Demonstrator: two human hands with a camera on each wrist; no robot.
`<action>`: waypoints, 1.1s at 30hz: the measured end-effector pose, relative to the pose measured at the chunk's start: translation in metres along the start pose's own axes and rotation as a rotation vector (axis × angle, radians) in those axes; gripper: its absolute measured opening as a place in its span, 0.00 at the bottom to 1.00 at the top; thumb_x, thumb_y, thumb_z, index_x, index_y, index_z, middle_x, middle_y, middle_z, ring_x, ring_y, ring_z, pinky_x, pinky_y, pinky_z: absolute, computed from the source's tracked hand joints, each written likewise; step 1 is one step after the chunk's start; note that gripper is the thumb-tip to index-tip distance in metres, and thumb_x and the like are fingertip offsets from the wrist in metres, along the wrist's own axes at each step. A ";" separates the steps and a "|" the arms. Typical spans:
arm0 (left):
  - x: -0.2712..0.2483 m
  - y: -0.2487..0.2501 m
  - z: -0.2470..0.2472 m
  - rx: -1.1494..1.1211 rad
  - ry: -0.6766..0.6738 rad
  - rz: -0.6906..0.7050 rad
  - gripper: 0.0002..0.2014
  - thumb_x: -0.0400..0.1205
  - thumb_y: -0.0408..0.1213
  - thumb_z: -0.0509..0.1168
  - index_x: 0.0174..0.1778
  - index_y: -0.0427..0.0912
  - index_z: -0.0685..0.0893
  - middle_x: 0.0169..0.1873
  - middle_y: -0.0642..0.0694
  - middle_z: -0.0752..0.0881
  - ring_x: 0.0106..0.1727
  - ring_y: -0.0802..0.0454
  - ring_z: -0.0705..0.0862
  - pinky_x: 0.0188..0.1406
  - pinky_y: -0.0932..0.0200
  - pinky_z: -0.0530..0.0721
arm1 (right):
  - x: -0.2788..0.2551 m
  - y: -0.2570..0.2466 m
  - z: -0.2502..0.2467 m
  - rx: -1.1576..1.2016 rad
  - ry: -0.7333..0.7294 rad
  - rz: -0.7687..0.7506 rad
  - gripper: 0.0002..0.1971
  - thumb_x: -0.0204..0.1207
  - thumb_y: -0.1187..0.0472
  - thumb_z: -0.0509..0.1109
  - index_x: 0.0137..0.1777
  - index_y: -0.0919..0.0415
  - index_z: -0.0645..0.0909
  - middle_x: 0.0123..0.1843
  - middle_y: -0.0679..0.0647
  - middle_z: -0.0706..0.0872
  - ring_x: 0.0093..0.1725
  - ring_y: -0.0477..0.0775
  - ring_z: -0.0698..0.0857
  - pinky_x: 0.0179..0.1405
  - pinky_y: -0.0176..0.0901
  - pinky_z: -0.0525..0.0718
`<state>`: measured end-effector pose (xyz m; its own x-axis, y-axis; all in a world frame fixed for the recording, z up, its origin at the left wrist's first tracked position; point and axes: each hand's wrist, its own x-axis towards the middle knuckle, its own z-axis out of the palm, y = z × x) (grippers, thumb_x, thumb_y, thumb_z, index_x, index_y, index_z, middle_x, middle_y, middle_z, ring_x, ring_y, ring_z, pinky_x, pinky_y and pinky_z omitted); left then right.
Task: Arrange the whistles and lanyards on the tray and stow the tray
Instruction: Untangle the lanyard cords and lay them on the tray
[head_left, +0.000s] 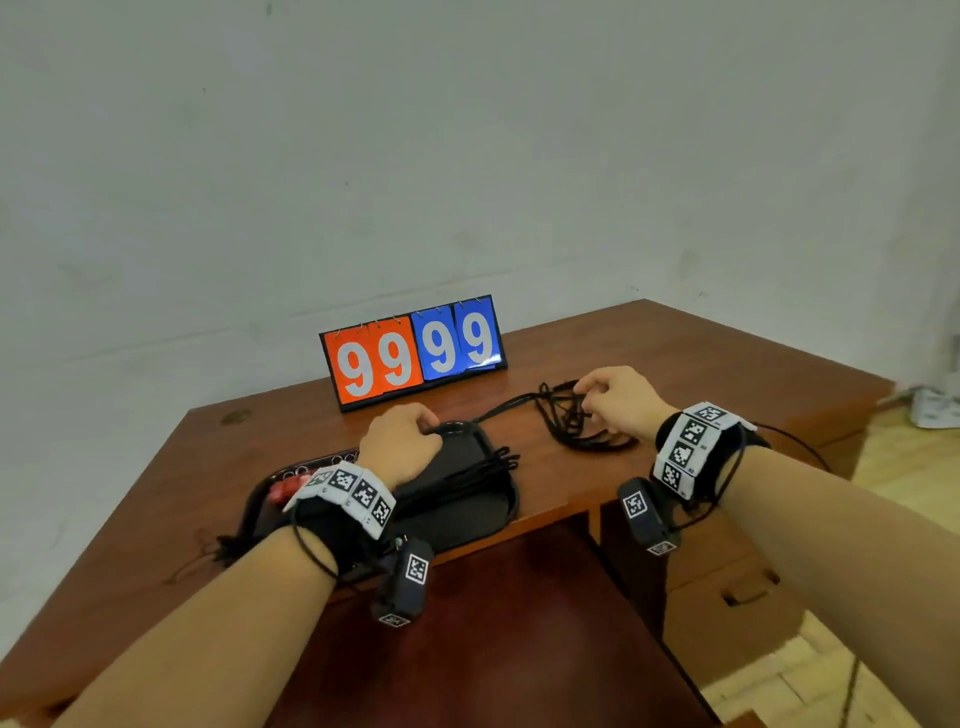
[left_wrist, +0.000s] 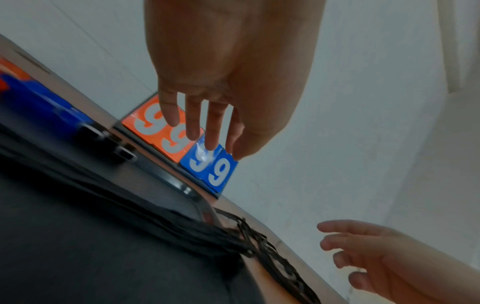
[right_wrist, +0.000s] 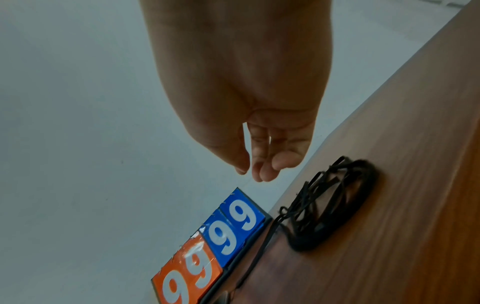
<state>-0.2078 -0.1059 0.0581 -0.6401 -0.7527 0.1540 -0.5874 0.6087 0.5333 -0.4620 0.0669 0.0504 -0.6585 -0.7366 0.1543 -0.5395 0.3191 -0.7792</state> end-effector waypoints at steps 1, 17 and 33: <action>0.004 0.011 0.008 0.005 -0.005 0.016 0.10 0.78 0.42 0.69 0.54 0.58 0.82 0.57 0.54 0.86 0.59 0.50 0.84 0.65 0.45 0.83 | 0.001 0.007 -0.007 0.004 0.003 0.015 0.12 0.80 0.69 0.65 0.55 0.54 0.85 0.42 0.52 0.88 0.33 0.46 0.85 0.23 0.33 0.78; 0.059 0.117 0.104 -0.037 -0.102 0.141 0.07 0.80 0.40 0.66 0.51 0.54 0.86 0.51 0.55 0.86 0.54 0.53 0.84 0.58 0.54 0.83 | 0.037 0.100 -0.047 -0.082 -0.034 0.215 0.04 0.79 0.61 0.72 0.49 0.60 0.87 0.40 0.53 0.87 0.48 0.56 0.88 0.47 0.48 0.88; 0.071 0.122 0.113 -0.129 -0.079 0.140 0.08 0.81 0.36 0.65 0.52 0.49 0.88 0.47 0.54 0.87 0.47 0.61 0.83 0.39 0.69 0.75 | 0.082 0.086 -0.023 -0.342 -0.221 0.297 0.11 0.79 0.59 0.70 0.53 0.68 0.85 0.50 0.63 0.89 0.47 0.61 0.88 0.44 0.50 0.87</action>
<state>-0.3813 -0.0568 0.0400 -0.7507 -0.6381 0.1711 -0.4252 0.6649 0.6142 -0.5748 0.0483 0.0100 -0.7026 -0.6813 -0.2053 -0.5112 0.6840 -0.5204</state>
